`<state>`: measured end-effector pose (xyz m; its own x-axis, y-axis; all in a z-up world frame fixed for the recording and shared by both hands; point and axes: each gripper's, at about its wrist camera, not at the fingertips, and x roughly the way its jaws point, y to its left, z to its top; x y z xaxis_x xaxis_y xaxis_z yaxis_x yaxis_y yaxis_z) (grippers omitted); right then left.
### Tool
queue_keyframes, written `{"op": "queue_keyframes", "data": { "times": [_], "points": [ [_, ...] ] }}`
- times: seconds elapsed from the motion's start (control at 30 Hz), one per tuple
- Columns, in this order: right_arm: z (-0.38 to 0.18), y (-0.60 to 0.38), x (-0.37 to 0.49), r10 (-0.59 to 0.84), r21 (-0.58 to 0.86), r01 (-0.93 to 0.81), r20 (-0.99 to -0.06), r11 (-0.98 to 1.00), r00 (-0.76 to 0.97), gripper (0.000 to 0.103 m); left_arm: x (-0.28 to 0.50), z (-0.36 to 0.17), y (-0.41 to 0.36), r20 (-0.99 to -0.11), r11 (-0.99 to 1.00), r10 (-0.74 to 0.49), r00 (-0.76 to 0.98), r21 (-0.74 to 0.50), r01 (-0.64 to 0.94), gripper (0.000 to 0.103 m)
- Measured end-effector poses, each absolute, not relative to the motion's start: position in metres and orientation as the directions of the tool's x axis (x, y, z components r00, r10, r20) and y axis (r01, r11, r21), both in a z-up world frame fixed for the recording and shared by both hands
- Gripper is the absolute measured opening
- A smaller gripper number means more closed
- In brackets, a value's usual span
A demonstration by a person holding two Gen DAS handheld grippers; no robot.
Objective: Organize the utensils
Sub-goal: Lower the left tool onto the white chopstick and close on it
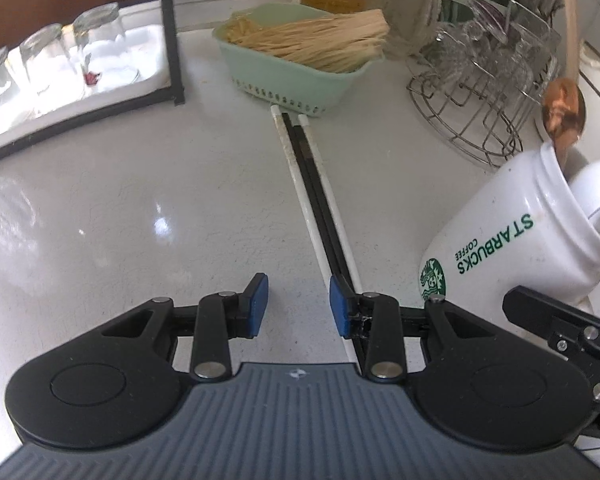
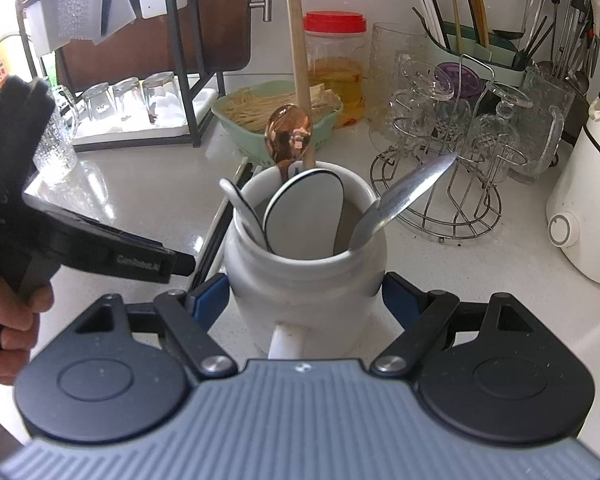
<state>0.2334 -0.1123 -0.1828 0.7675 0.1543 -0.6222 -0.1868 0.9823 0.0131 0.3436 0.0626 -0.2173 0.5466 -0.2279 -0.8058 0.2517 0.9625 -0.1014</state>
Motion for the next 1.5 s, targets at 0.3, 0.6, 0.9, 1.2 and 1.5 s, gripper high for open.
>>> {"op": "queue_keyframes", "data": {
  "times": [0.3,0.6,0.9,1.2,1.5],
  "points": [
    [-0.184,-0.113,0.233,0.157,0.018,-0.185,-0.615,0.983,0.773,0.086,0.352,-0.215,0.047,-0.833,0.961,-0.193,0.518,-0.053,0.272,0.039],
    [-0.183,-0.112,0.233,0.157,0.021,-0.183,-0.616,0.983,0.772,0.086,0.356,-0.211,0.044,-0.856,0.963,-0.131,0.501,0.01,0.27,0.011],
    [-0.184,-0.116,0.235,0.173,0.019,-0.204,-0.609,0.979,0.774,0.086,0.334,-0.206,0.061,-0.868,0.974,-0.113,0.483,-0.001,0.226,0.0],
    [-0.185,-0.118,0.237,0.197,0.019,-0.232,-0.6,0.973,0.775,0.086,0.308,-0.204,0.072,-0.869,0.983,-0.127,0.478,-0.045,0.18,0.0],
    [-0.185,-0.12,0.239,0.209,0.019,-0.247,-0.597,0.969,0.774,0.086,0.328,-0.194,0.074,-0.838,0.98,-0.166,0.519,-0.079,0.185,0.01]
  ]
}}
